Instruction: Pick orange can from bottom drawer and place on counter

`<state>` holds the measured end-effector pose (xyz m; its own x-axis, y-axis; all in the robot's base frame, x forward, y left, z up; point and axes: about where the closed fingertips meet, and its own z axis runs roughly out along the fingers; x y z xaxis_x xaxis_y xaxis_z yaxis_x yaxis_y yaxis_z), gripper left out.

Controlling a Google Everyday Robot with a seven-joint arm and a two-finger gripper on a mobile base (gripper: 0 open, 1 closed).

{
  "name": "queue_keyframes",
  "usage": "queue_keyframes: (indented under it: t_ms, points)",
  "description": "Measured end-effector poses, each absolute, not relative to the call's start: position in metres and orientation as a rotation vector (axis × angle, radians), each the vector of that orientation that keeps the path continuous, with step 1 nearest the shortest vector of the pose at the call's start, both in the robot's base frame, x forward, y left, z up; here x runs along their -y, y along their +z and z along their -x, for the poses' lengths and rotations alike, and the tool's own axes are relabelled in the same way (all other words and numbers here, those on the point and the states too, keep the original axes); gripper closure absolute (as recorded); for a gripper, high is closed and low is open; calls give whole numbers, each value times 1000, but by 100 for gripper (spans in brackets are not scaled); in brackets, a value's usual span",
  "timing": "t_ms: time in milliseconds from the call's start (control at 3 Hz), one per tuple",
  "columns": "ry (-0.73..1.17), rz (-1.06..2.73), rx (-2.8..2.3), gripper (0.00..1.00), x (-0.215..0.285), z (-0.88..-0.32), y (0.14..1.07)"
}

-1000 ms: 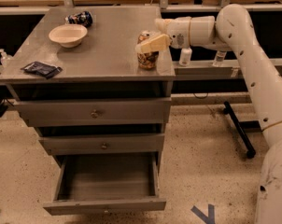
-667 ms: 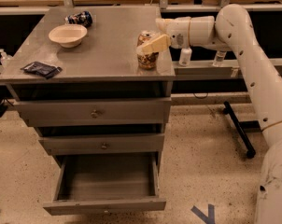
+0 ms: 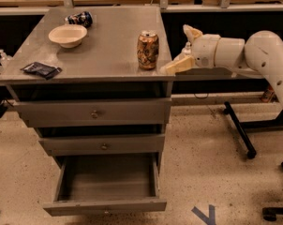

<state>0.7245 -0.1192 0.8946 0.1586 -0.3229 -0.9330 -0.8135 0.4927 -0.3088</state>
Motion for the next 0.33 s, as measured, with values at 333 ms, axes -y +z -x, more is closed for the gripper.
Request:
queue_keyframes:
  t_ms: [333]
  points:
    - [479, 1068, -1431, 0, 118, -725, 894]
